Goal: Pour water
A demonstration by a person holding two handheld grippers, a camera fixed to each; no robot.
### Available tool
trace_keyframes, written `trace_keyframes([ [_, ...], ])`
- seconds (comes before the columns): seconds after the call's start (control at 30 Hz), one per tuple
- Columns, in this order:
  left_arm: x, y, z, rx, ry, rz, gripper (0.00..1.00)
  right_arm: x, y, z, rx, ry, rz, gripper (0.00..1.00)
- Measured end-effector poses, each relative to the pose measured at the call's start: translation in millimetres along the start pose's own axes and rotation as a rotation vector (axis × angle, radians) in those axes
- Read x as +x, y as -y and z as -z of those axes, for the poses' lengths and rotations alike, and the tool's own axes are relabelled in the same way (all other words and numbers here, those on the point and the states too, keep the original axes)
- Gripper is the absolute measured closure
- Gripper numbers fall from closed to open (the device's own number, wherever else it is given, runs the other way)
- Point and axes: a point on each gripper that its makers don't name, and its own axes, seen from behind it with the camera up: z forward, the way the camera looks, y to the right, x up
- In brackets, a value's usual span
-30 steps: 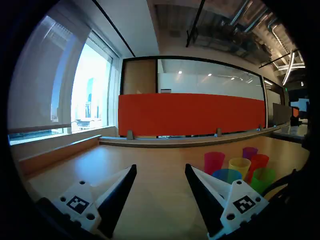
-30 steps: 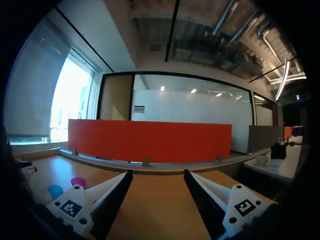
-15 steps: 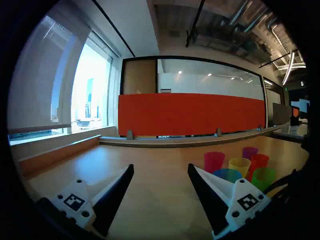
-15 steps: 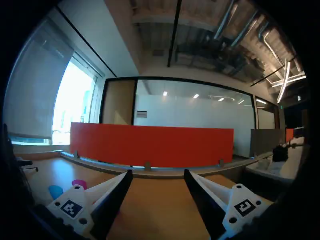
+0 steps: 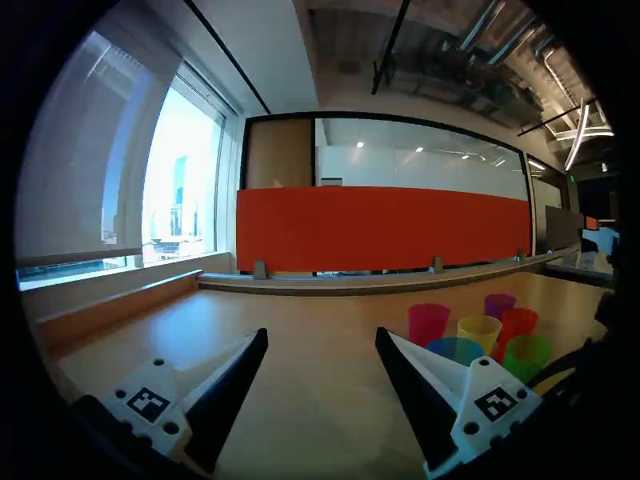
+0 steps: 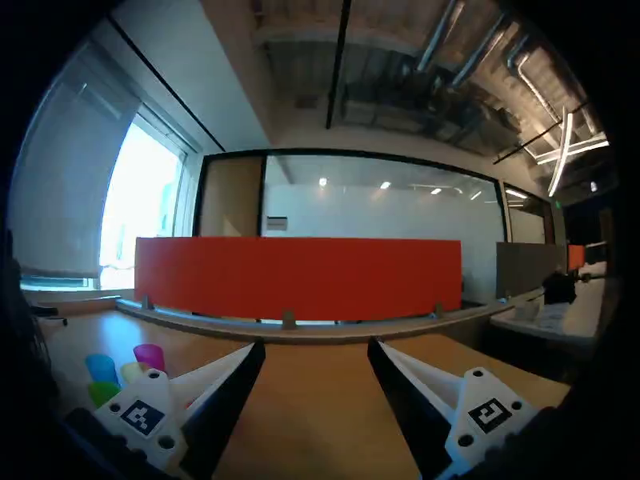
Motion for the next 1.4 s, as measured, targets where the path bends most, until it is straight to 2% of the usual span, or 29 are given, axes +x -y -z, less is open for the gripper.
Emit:
trace_keyframes([
  [0.37, -0.1, 1.1, -0.1, 0.0, 0.0, 0.0, 0.0, -34.9, 1.0, -1.5, 0.02, 0.024, -0.063, 0.01],
  [0.6, 0.2, 1.1, -0.2, 0.0, 0.0, 0.0, 0.0, -51.1, -1.0, -3.7, 0.023, 0.051, -0.026, 0.01],
  [1.4, 0.3, 1.1, -1.1, 0.0, 0.0, 0.0, 0.0, -70.2, -8.1, -4.7, -0.003, 0.101, -0.006, 0.01],
])
